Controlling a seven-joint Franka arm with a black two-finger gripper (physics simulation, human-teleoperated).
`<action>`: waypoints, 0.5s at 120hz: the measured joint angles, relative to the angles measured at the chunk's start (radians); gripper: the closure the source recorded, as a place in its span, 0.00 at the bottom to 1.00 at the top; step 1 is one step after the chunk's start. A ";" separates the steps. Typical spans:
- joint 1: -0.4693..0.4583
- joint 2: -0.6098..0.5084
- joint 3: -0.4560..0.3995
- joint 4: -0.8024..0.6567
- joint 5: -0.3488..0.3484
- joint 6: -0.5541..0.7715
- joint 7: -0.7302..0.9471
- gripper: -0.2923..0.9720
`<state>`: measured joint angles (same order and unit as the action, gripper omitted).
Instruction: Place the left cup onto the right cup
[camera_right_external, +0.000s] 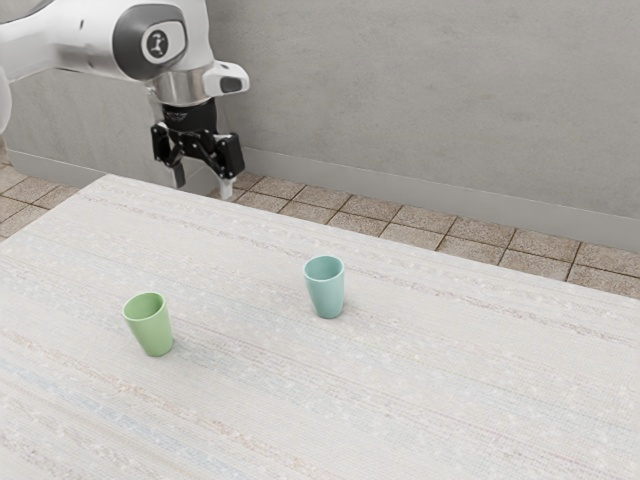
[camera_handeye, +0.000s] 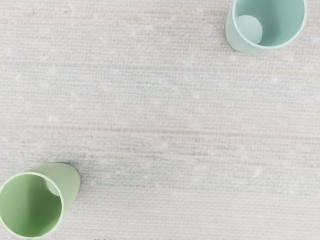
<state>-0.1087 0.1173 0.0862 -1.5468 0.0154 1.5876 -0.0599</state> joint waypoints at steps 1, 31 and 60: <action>-0.001 0.000 0.000 0.001 0.000 -0.001 0.000 0.23; -0.023 0.002 0.001 -0.005 0.000 -0.029 -0.007 0.23; -0.061 0.004 0.000 -0.089 0.006 0.003 -0.024 0.23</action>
<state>-0.1696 0.1213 0.0861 -1.6355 0.0212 1.5908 -0.0842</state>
